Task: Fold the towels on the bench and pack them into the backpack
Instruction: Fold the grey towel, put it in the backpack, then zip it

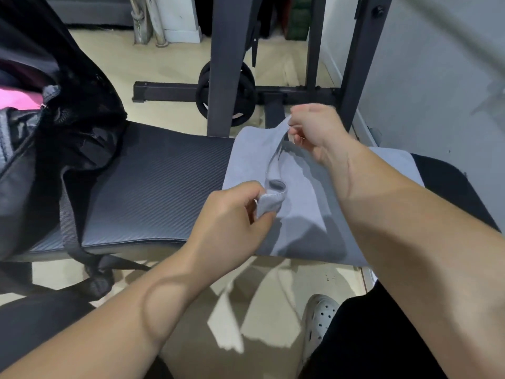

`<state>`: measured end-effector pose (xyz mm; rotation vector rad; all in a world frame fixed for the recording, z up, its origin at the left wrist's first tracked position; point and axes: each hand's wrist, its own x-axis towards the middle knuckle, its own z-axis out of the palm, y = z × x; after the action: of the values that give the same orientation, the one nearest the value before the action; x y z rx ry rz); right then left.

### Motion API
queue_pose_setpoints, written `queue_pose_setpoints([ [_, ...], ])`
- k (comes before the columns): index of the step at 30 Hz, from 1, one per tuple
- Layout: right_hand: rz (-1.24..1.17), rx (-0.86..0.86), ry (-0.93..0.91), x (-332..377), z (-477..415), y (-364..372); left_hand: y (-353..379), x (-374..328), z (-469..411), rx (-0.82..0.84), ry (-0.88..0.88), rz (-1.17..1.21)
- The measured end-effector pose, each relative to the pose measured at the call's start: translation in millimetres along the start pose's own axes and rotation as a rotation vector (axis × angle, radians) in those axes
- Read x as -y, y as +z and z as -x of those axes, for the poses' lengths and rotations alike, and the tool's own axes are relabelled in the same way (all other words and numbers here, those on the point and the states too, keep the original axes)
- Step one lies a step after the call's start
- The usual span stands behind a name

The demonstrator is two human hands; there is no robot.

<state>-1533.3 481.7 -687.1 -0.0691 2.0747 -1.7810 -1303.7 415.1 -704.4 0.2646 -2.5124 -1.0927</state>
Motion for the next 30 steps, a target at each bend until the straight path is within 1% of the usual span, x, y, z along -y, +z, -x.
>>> queue_pose_setpoints([
  [2, 0.006, -0.007, 0.009, -15.8, 0.9, -13.3, 15.7, -5.9, 0.3, 0.007, 0.059, -0.090],
  [4, 0.032, -0.008, 0.009, -28.4, 0.3, -23.1, 29.6, -7.3, 1.5, 0.045, 0.065, -0.177],
  [7, 0.032, 0.012, -0.012, -34.4, -2.3, -34.7, 49.3, -4.1, 3.3, 0.137, 0.029, -0.295],
  [9, 0.059, 0.044, -0.012, -36.7, -4.2, -41.2, 60.7, -5.4, 3.8, 0.165, -0.001, -0.340],
  [12, 0.151, 0.107, -0.008, -42.6, -3.3, -46.4, 71.5, -9.6, 4.7, 0.191, -0.009, -0.373],
  [15, 0.261, 0.126, -0.063, -47.9, -4.9, -49.7, 74.4, -11.1, 5.8, 0.202, -0.012, -0.404],
  [17, 0.363, 0.150, -0.131, -47.3, -4.2, -51.7, 73.8, -16.1, 6.1, 0.176, 0.029, -0.399],
  [20, 0.462, 0.137, -0.245, -42.0, -3.9, -57.2, 74.9, -28.0, 7.6, 0.142, 0.089, -0.373],
  [22, 0.484, 0.124, -0.267, -39.0, -5.0, -62.2, 76.2, -38.1, 9.3, 0.175, 0.110, -0.352],
  [23, 0.510, 0.121, -0.275, -39.4, -5.9, -64.5, 77.3, -40.9, 10.0, 0.223, 0.098, -0.381],
  [25, 0.669, 0.118, -0.336, -46.2, -8.7, -66.8, 79.2, -37.5, 11.5, 0.303, 0.068, -0.531],
  [26, 0.768, 0.122, -0.356, -50.6, -8.2, -68.3, 77.8, -34.1, 12.7, 0.307, 0.084, -0.596],
  [28, 0.920, 0.128, -0.329, -57.5, -5.6, -69.2, 70.5, -24.3, 16.2, 0.275, 0.160, -0.682],
  [30, 1.040, 0.076, -0.343, -57.0, 1.2, -67.6, 57.3, -11.0, 24.1, 0.236, 0.177, -0.725],
])
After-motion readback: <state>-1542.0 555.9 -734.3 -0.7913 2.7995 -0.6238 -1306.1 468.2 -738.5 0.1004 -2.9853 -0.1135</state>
